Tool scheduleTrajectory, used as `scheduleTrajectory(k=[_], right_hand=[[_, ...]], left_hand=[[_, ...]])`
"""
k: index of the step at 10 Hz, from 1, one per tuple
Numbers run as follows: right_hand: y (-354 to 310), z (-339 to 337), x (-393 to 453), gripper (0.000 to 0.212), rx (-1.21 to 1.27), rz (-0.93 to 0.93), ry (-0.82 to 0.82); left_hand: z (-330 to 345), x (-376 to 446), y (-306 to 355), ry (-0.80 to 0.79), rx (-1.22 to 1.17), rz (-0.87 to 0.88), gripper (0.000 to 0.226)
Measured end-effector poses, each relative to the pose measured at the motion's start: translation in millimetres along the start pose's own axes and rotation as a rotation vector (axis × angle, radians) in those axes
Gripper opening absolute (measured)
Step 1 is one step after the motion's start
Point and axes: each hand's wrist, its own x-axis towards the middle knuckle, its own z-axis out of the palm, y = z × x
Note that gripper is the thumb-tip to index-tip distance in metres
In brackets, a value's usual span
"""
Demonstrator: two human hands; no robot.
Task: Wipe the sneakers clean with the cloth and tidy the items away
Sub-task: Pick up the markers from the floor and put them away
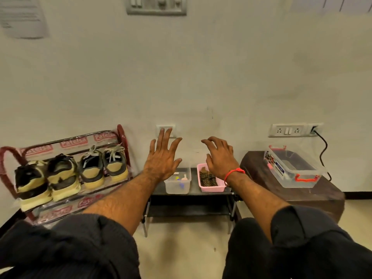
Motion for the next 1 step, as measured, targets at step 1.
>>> scheduleTrajectory(k=[1], right_hand=[[-16.3, -5.7, 10.0, 0.059, -0.009, -0.05, 0.011]], left_hand=[[-11.9, -1.6, -13.2, 0.074, 0.038, -0.012, 0.079]])
